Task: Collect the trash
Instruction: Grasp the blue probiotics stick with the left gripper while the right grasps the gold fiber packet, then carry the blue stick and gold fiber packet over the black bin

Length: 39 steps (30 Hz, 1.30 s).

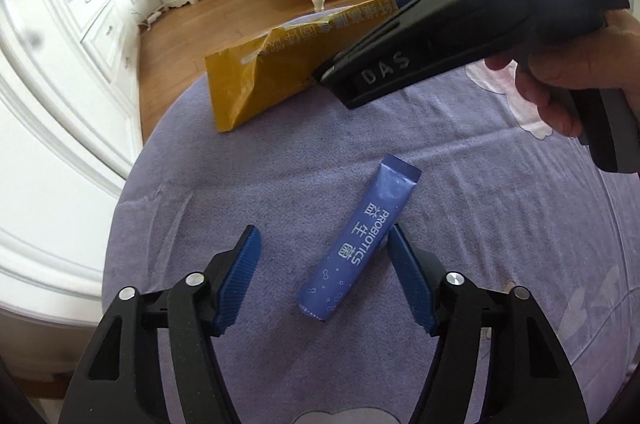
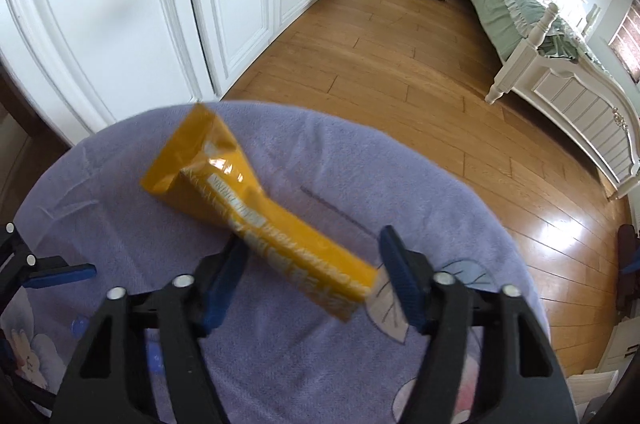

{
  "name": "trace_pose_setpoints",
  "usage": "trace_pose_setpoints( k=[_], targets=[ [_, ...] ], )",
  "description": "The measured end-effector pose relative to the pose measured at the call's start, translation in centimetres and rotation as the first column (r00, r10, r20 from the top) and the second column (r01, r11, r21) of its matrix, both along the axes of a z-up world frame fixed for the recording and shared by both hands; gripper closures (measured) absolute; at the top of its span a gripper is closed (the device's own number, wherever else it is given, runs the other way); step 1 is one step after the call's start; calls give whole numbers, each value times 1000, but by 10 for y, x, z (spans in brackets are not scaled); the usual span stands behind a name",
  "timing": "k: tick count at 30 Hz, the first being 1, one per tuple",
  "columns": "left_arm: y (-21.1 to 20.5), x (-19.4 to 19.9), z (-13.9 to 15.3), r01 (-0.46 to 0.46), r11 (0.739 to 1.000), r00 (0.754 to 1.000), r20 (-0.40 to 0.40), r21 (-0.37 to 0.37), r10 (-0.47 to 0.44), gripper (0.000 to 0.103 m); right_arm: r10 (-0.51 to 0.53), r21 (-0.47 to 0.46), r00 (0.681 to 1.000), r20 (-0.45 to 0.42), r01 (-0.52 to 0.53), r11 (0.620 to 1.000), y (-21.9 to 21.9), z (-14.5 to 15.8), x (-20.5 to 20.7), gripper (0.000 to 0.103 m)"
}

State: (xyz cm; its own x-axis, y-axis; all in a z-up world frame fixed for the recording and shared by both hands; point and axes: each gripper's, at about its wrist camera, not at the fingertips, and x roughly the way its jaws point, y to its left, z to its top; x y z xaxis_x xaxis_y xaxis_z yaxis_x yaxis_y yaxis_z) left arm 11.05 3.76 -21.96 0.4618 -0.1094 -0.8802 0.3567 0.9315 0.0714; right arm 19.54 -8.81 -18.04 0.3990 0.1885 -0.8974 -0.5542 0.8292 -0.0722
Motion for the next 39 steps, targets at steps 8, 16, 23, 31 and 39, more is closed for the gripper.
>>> trace_pose_setpoints(
  k=[8,16,23,31,39],
  targets=[
    [-7,-9,0,20,1000,1000,0,-24,-20,64,15,28,1000,-26,-14,1000,7,0,-10,82],
    [-9,-20,0,16,1000,1000,6,-26,-16,85,15,30,999,-35,-14,999,11,-1,-17,98],
    [-3,-25,3,10,1000,1000,20,-18,-10,88,20,35,999,-39,-18,999,8,2,-31,99],
    [-5,-34,8,-3,1000,1000,30,-16,4,90,16,34,999,-28,-15,999,1,9,-43,100],
    [-6,-35,17,-9,1000,999,49,-15,10,90,2,31,1000,-16,-1,1000,-9,17,-51,100]
  ],
)
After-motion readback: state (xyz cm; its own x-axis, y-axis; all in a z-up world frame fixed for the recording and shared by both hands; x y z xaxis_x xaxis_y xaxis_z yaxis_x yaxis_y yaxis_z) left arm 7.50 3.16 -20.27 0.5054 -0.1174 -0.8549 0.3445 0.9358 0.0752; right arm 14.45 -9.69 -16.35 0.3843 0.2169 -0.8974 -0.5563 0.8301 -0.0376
